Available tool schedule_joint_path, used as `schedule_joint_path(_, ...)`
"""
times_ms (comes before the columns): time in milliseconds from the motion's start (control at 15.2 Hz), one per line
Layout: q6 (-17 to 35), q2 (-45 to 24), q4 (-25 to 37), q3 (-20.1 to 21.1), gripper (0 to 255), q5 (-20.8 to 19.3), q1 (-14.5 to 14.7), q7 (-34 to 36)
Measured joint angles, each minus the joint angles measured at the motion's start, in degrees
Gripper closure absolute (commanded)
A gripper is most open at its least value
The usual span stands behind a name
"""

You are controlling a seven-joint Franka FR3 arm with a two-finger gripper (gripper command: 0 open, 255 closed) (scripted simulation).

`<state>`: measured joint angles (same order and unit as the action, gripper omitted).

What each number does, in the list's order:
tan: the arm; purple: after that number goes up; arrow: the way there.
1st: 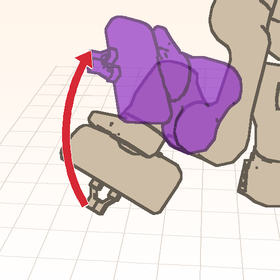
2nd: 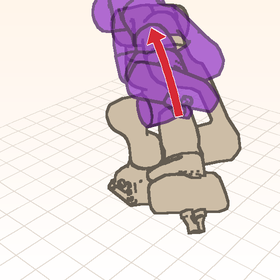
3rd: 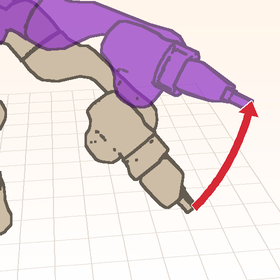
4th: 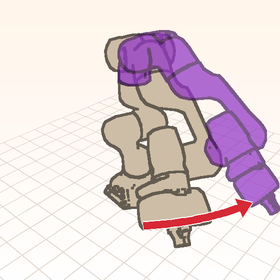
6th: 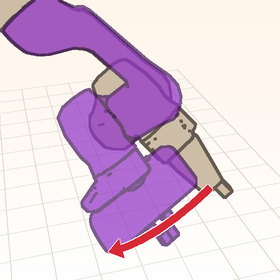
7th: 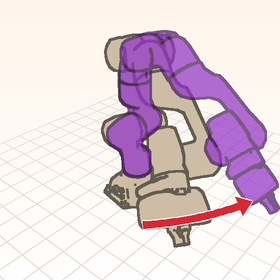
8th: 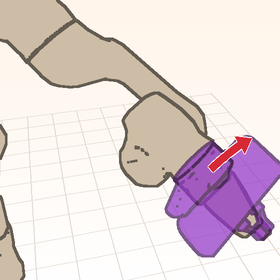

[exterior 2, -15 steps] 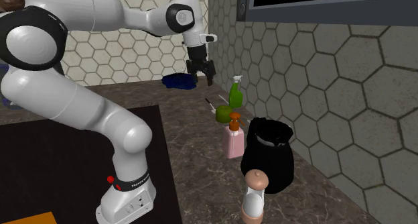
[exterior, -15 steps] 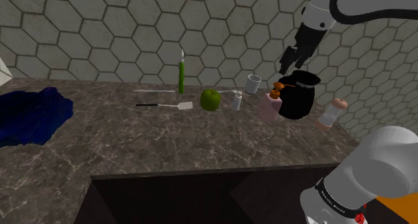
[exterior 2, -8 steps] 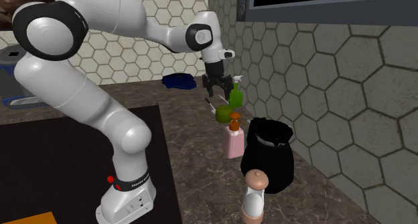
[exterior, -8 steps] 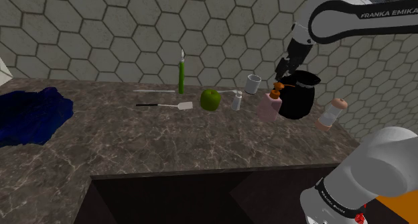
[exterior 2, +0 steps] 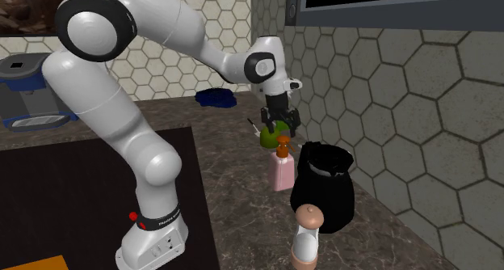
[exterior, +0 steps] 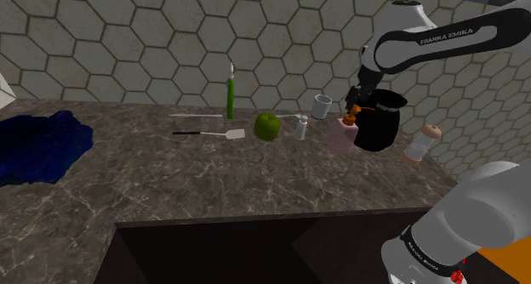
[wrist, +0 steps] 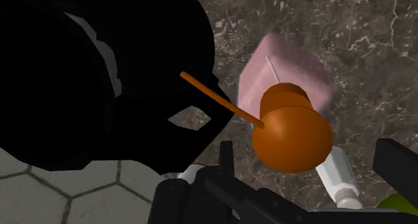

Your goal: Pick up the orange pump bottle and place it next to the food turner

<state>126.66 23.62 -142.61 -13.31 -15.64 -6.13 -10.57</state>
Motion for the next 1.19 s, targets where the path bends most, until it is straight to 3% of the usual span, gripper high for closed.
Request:
schedule_joint_path(462, 5.8, -3.5, -2.1, -1.2, 0, -0.6, -0.4, -0.2)
schedule_joint_path(858, 6.4, -4.0, -2.3, -1.2, 0, -0.7, -0.4, -0.2)
schedule_joint_path(924, 6.4, -4.0, -2.3, -1.2, 255, -0.7, -0.4, -0.2)
schedule_joint_path(1188, 6.4, -3.9, -2.3, -1.3, 255, -0.7, -0.4, -0.2)
